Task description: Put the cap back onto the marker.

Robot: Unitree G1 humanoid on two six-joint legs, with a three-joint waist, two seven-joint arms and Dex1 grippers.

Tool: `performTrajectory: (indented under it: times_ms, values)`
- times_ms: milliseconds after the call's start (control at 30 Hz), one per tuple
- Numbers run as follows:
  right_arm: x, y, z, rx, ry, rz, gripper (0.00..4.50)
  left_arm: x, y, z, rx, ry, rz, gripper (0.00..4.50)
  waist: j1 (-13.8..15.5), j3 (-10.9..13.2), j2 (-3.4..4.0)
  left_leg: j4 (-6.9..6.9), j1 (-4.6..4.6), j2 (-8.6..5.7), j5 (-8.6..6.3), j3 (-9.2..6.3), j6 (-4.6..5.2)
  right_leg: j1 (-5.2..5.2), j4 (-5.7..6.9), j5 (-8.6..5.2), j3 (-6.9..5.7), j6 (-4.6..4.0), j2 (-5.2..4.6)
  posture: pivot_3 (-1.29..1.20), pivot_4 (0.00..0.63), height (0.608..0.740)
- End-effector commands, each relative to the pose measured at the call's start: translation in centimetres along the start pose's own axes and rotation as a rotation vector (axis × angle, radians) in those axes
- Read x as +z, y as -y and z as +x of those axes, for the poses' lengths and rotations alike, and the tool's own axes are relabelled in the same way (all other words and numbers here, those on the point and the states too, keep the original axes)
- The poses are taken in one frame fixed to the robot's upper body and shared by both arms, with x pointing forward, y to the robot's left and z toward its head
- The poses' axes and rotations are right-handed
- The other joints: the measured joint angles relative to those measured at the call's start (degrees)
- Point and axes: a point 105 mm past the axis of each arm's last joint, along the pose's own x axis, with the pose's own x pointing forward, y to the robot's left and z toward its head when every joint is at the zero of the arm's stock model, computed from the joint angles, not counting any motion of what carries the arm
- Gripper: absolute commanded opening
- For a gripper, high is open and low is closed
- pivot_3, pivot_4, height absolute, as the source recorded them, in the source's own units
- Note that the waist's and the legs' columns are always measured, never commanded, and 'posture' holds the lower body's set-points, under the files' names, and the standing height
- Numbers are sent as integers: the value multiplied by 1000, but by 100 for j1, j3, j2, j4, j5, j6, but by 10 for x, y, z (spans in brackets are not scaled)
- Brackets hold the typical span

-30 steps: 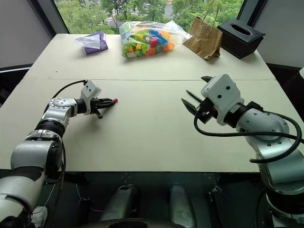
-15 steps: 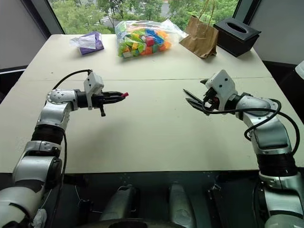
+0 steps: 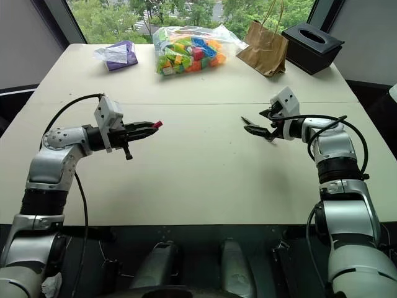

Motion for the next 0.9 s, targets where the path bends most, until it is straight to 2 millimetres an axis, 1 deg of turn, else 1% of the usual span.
performTrajectory:
  times_ms: [33, 233, 500, 800, 900]
  values:
    - [3, 6, 1, -31, 7, -19, 4393, 13, -2, -8, 35, 28, 44, 94, -6, 0, 0, 0, 0, 0, 0, 0, 0, 0, 0, 0, 1, 0, 0, 0, 150, 740]
    - [-14, 7, 4, -58, -17, 38, 4393, 13, 0, -9, 43, 27, 46, 94, -10, 1, 2, -1, 0, 0, 0, 1, 0, -3, 0, 0, 2, 0, 0, 0, 150, 740]
    - [-28, 3, 6, -67, -49, 102, 4393, 14, 1, -4, 31, 30, 54, 94, -9, 1, 2, -1, 0, -1, 0, 2, 0, -2, 0, 0, 3, 0, 0, 0, 150, 740]
    - [-34, 5, 7, -84, -73, 114, 4393, 13, 3, -4, 35, 28, 56, 94, -8, 1, 2, -1, 0, -1, 0, 2, 0, -1, 1, 0, 3, 0, 0, 0, 150, 740]
    - [-34, 5, 8, -89, -79, 102, 3593, 13, 3, -4, 40, 28, 54, 0, -9, 1, 2, -1, 0, -1, 0, 2, -1, -1, 0, 0, 3, 0, 0, 0, 150, 740]
